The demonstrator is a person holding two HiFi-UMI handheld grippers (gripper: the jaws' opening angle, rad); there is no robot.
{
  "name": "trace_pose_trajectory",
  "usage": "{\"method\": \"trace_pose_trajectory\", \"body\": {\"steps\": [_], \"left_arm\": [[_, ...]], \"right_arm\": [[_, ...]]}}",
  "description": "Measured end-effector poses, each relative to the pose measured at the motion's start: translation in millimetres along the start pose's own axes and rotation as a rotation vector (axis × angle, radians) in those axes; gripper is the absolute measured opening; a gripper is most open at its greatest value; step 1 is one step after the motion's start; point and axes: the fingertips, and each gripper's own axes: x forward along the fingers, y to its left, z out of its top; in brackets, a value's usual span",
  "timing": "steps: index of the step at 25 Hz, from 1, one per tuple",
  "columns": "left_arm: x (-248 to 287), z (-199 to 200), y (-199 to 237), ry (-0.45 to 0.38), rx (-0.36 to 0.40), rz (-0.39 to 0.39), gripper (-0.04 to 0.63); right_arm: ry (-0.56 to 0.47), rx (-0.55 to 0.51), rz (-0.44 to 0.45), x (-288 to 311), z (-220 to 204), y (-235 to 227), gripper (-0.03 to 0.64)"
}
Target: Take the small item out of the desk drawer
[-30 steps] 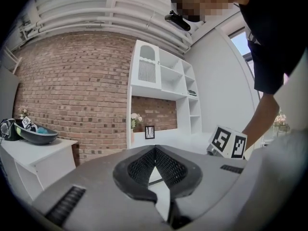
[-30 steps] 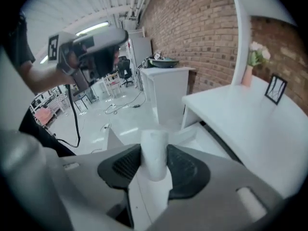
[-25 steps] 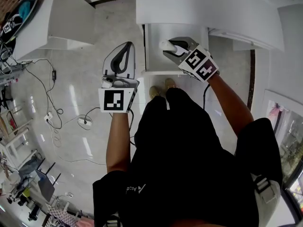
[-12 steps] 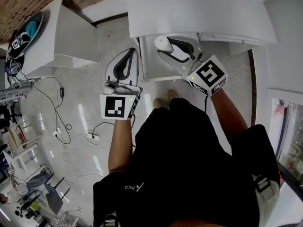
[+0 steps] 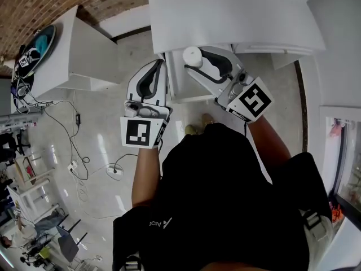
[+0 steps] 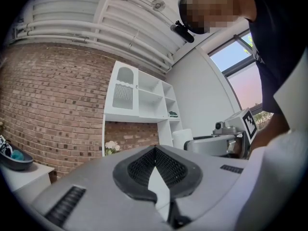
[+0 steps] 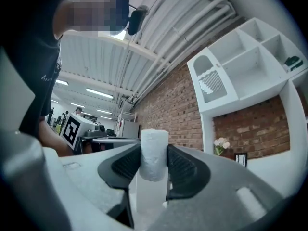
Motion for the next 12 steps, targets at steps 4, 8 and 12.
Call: {"method": "trace_pose_trajectory", "body": {"steps": [4, 8, 12], "left_arm": [[-1.2, 6.2, -1.0, -0.01, 0.013, 0.003, 0.0], [-4.4, 6.0, -0.5, -0.008, 0.022, 0.004, 0.0], [-4.8, 6.6, -0.3, -0.01, 0.017, 0.008, 0.0]], "right_arm": [[-0.029, -0.008, -0.008, -2.1, 6.8, 0.1, 0.168], [-0.035, -0.018, -0.013, -1.6, 8.6, 1.4, 0.167], [-0.032, -0.018, -0.011, -2.0, 9.2, 2.1, 0.167]]}}
